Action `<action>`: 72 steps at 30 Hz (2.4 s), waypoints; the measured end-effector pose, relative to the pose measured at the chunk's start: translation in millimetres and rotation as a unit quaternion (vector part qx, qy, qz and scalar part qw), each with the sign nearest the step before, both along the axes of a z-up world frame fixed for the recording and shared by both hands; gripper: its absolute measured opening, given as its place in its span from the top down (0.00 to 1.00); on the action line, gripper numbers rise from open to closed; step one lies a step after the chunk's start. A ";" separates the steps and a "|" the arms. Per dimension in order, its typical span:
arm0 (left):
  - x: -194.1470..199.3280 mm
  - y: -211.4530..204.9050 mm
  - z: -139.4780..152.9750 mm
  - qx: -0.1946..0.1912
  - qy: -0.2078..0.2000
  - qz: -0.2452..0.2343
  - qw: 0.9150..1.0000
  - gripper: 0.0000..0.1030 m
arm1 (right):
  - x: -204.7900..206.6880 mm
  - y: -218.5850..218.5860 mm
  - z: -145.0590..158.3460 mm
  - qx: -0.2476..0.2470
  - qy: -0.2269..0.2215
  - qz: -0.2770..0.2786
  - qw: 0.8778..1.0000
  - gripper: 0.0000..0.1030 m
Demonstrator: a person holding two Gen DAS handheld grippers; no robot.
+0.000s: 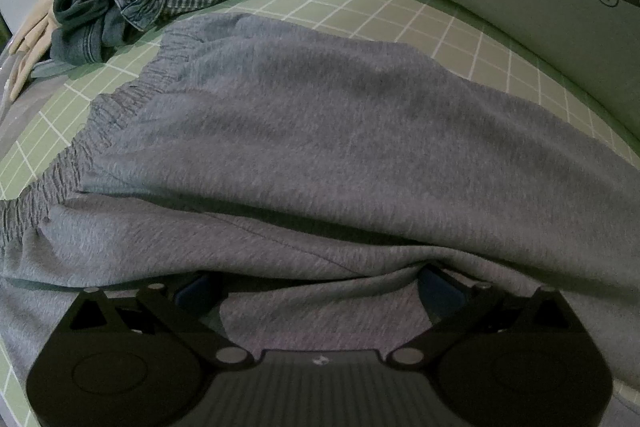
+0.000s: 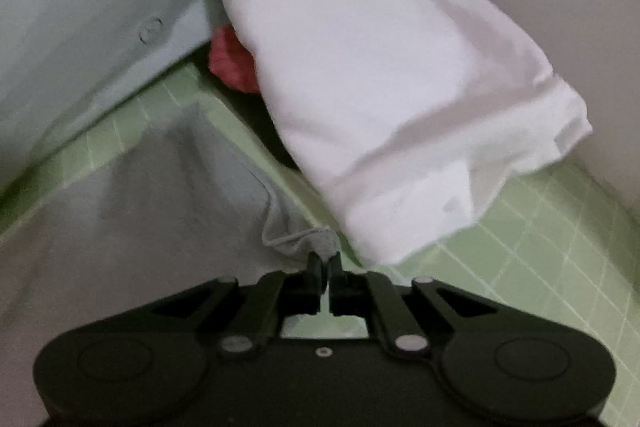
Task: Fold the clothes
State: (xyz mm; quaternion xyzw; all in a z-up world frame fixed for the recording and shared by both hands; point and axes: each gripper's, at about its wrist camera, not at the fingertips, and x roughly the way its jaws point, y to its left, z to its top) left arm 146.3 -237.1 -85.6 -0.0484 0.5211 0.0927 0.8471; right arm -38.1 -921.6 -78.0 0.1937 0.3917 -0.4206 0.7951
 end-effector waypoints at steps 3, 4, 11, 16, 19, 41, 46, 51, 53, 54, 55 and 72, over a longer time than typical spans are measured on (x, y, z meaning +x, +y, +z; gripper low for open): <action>1.2 -0.1 0.4 -0.001 0.003 0.000 1.000 0.00 | 2.7 6.1 -6.8 -0.004 0.018 0.007 1.000 0.90; 1.9 -0.1 0.6 -0.001 0.004 0.000 1.000 0.00 | 3.3 6.5 -6.0 -0.004 0.018 0.009 1.000 0.86; -2.2 3.9 5.1 -0.014 0.022 0.000 1.000 0.00 | -3.9 22.3 14.8 -0.024 0.005 0.032 0.999 0.40; -30.6 7.8 22.1 -0.028 -0.005 -0.003 1.000 0.00 | -37.2 47.7 35.9 -0.029 -0.043 0.051 0.997 0.00; -52.6 8.9 27.5 -0.029 -0.012 -0.011 0.999 0.00 | -58.2 59.0 35.1 0.002 -0.073 0.072 0.995 0.00; -193.7 -26.5 15.7 -0.022 0.009 -0.064 0.998 0.00 | -200.8 111.0 -9.1 0.039 -0.015 0.087 0.995 0.00; -215.1 -29.5 16.4 -0.026 0.001 -0.057 0.998 0.00 | -213.7 111.7 -18.8 0.063 -0.010 0.089 0.994 0.00; -229.0 -23.0 20.8 -0.029 -0.009 -0.039 0.999 0.00 | -211.4 115.4 -20.0 0.067 -0.005 0.100 0.993 0.00; -231.9 -15.0 23.2 -0.035 -0.014 -0.023 0.999 0.00 | -207.9 118.5 -20.6 0.062 0.008 0.100 0.993 0.00; -232.1 -10.2 24.5 -0.038 -0.017 -0.015 0.999 0.00 | -206.2 120.5 -21.0 0.059 0.012 0.099 0.993 0.00; -231.0 -4.7 25.6 -0.038 -0.019 -0.007 0.999 0.00 | -204.6 122.4 -21.5 0.055 0.017 0.097 0.994 0.00; -180.2 141.2 29.9 -0.030 -0.031 0.079 0.996 0.00 | -186.1 133.8 -25.4 0.048 0.013 -0.021 0.999 0.00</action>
